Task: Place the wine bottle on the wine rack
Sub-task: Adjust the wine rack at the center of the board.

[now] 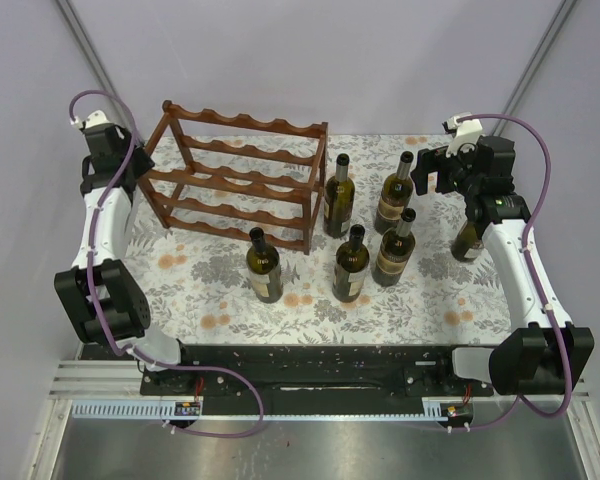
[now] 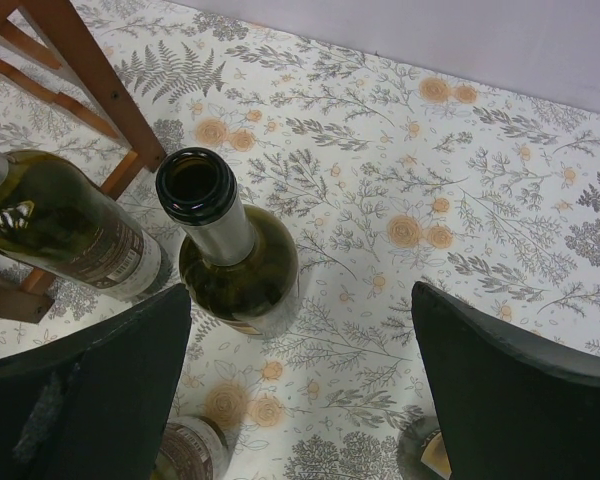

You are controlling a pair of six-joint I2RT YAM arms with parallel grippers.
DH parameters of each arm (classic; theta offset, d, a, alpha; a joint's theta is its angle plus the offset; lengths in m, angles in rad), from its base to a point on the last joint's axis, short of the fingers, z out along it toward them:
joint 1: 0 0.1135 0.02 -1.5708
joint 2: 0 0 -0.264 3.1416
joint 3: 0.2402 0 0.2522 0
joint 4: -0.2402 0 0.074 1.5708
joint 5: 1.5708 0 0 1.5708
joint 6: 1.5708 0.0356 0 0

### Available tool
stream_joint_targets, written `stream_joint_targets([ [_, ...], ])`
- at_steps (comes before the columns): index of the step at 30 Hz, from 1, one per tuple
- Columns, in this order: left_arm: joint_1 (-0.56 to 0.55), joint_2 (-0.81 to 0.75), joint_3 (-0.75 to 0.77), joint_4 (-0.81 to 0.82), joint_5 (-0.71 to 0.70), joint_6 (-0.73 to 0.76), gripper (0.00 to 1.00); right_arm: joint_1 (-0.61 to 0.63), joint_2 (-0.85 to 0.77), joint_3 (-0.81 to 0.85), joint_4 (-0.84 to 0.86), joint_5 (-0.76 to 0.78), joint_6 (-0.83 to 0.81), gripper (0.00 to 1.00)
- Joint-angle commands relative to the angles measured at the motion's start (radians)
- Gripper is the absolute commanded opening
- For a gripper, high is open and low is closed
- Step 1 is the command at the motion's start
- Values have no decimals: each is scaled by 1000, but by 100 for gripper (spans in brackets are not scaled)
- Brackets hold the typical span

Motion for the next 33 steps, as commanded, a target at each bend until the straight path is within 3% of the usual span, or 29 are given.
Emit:
stream_joint_targets([
  [1,45,-33,-43,38,-122,-119,0,0,-6,45,11,-12,-4,100],
  [20,8,-97,-176,104,-114,-280,0,-1,-1,35,11,-10,2,100],
  [33,-18,-2,-95,98,-140,-309,0,0,-9,34,4,-15,8,99],
])
